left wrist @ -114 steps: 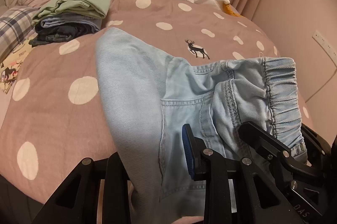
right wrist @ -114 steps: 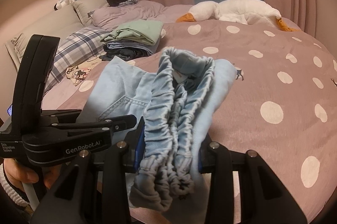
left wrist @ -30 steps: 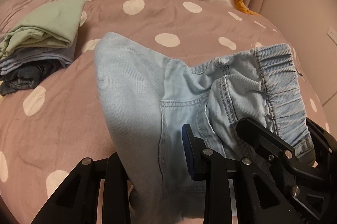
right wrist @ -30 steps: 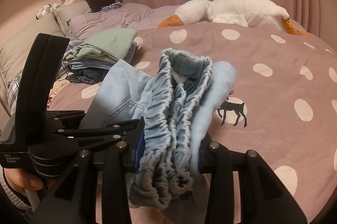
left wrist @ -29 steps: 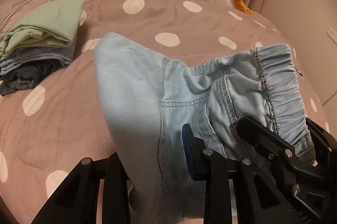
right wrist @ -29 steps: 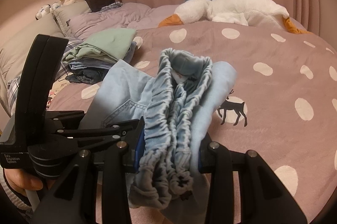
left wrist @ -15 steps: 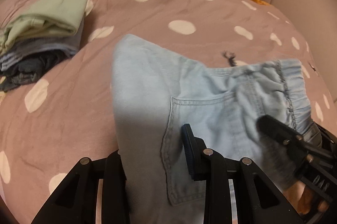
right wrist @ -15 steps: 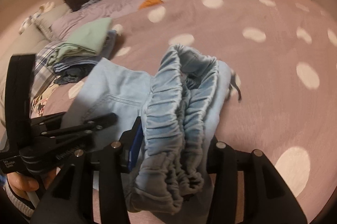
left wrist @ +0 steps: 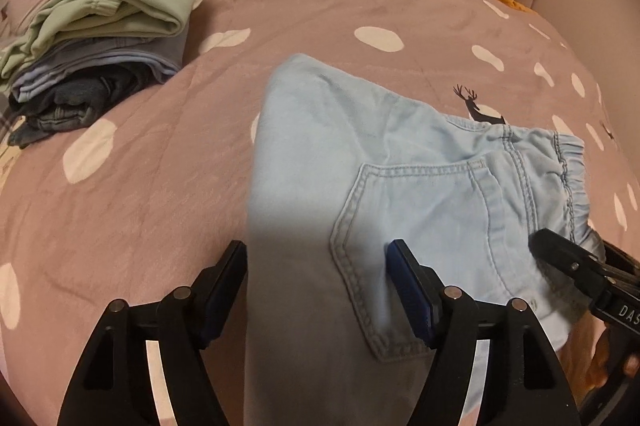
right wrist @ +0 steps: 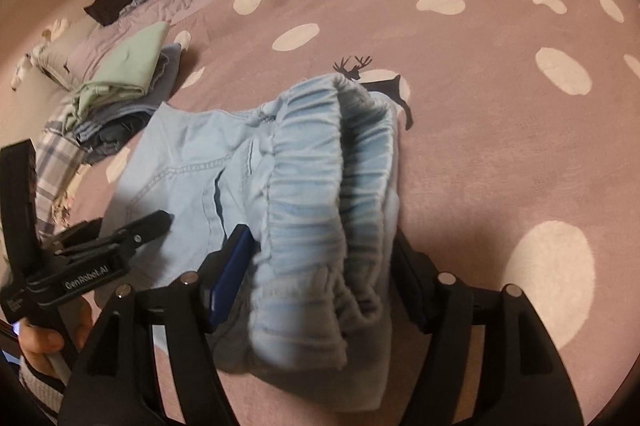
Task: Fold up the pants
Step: 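Lower the folded jeans onto the duvet with both tools and release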
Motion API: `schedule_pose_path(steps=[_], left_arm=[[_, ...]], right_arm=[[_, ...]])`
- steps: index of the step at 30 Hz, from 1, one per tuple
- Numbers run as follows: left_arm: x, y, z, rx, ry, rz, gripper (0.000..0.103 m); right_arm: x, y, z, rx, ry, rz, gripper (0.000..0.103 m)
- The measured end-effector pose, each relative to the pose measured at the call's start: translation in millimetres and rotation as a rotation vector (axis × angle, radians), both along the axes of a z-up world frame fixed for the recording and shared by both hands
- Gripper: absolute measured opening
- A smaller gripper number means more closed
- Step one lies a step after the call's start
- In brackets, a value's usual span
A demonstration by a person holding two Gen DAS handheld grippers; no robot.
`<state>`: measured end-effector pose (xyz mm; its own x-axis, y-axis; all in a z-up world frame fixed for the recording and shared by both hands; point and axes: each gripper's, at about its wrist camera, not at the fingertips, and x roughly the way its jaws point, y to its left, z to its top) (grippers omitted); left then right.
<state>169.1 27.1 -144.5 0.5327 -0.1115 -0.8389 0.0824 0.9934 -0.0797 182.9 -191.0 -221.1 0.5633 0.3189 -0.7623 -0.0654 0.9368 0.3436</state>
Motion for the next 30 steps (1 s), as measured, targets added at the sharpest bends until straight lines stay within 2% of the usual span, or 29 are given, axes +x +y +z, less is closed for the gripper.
schedule_pose_path(steps=[5,23,28,30], left_arm=[[-11.2,4.0,2.6,-0.013,0.001,0.004,0.072],[-46.2,2.4,4.2,0.025,-0.002,0.008,0.072],[-64.7,-3.4,18.7,0.039,-0.013,0.001,0.072],[-71.9,-6.0,23.2,0.039,0.006,0.004,0.072]], right_arm=[[-8.0,-9.3,-2.4,-0.001,0.018,-0.007,0.069],[-31.0,-6.5,-0.7,-0.042,0.043,-0.016,0.069],[-50.1,-6.2,20.5,-0.066,0.011,-0.021,0.069],[-58.6,-8.3,26.5,-0.054,0.018,-0.029,0.074]])
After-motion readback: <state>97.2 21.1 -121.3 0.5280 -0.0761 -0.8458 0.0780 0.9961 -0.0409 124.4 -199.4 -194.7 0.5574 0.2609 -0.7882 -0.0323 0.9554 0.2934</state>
